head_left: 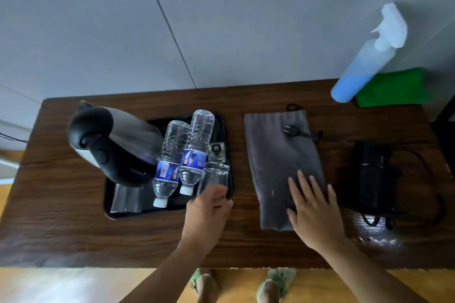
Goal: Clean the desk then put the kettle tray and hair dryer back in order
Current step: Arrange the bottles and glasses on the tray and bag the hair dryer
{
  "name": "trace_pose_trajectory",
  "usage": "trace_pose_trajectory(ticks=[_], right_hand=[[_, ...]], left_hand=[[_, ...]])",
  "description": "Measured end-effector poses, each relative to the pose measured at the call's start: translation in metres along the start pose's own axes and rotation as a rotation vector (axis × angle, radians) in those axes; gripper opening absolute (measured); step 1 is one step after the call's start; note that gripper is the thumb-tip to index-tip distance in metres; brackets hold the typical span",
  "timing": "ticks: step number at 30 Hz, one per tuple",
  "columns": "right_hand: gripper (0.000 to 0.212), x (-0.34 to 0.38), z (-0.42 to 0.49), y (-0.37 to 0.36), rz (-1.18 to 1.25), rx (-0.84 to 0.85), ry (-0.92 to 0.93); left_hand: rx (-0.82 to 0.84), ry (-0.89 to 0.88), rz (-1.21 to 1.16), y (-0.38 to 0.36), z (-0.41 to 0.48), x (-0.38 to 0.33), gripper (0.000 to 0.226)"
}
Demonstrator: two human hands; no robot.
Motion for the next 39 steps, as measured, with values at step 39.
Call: trace_pose_trajectory(ticks=[39], right_hand=[[0.057, 0.063, 0.114, 0.068, 0.375, -0.103, -0.049]], left_hand=[[-0.217, -0.023, 0.036, 0.082, 0.007, 0.103, 0.035]])
Point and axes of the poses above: each hand's wrist, its own z-axis towards the middle knuckle, its own y-axis out of the back of the hand, x = y × z, the point moved 9 cm from there along z, towards the middle knuckle, and after that the axes turned 12 degrees about z, right-handed, at the moved point
